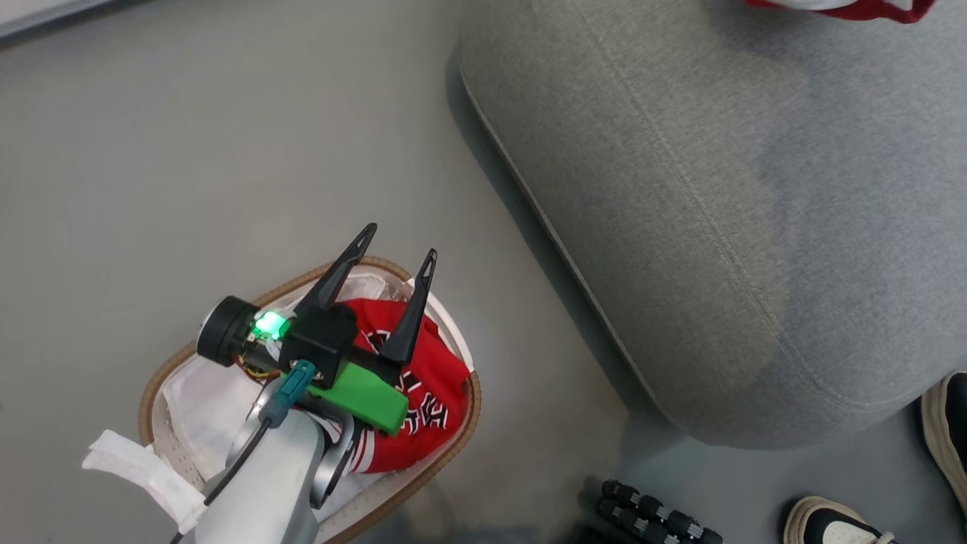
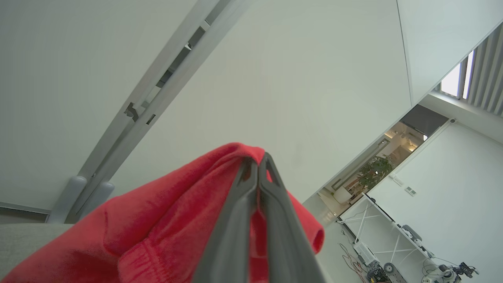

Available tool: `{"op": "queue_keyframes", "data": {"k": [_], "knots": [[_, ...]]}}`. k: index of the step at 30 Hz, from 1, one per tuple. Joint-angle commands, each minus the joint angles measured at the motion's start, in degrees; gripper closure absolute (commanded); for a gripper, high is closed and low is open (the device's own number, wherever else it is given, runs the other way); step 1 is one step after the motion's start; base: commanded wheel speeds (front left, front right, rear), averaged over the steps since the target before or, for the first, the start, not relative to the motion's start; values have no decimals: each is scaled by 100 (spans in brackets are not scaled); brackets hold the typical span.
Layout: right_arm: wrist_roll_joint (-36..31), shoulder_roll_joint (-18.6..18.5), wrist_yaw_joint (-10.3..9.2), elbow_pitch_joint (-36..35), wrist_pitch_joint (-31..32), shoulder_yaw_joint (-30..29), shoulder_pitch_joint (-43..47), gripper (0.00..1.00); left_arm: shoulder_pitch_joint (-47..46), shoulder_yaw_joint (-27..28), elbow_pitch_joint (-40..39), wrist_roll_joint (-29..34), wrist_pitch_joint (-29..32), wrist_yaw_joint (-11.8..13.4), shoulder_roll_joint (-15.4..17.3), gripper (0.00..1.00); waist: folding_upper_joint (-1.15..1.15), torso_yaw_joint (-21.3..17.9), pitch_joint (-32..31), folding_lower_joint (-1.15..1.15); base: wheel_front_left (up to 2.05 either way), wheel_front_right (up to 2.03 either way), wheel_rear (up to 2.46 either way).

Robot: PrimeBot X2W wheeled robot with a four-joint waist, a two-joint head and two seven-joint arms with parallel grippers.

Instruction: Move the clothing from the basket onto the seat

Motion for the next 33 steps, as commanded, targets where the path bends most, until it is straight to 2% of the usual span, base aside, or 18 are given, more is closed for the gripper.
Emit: {"op": "queue_keyframes", "data": {"k": [1, 8, 9, 10, 11, 15, 19, 23, 31, 33], "knots": [[-88, 49, -8, 185, -4, -134, -91, 100, -158, -6, -38, 49, 1, -25, 81, 0, -1, 452, 656, -1, 0, 0, 0], [-385, 569, -8, 1012, -4, -873, 284, 100, -322, -106, -42, 27, 1, -26, 148, 0, -1, 581, 953, -1, 0, 0, 0], [-408, 624, -8, 1055, -4, -941, 359, 91, -334, -121, -29, 14, 1, -25, 140, 0, -1, 591, 945, -1, 0, 0, 0], [-414, 719, -8, 1074, -4, -1039, 466, 54, -340, -130, -4, -4, 1, -25, 127, 0, -1, 601, 918, -1, 0, 0, 0], [-432, 781, -8, 1089, -4, -1110, 582, 0, -339, -131, 22, -14, 1, -25, 112, 0, -1, 606, 886, -1, 0, 0, 0], [-440, 1012, -8, 1048, -4, -1302, 1145, 0, -292, -81, 132, -26, 1, -22, 24, 0, -1, 607, 630, -1, 0, 0, 0], [-376, 1223, -8, 817, -4, -1177, 1738, 0, -133, 47, 248, -29, 1, -22, -67, 0, -1, 598, 269, -1, 0, 0, 0], [-205, 1281, -8, 489, -4, -967, 2313, 0, 21, 197, 332, -16, 1, -23, -208, 0, -1, 655, -133, -1, 0, 0, 0], [441, 1477, -8, -398, -4, -326, 3240, 0, 450, 734, 392, -33, 1, 63, -449, 0, -1, 1006, -864, -1, 0, 0, 0], [676, 1549, -8, -717, -4, -335, 3356, 0, 560, 891, 388, -37, 1, 93, -490, 0, -1, 1139, -1011, -1, 0, 0, 0]]}}
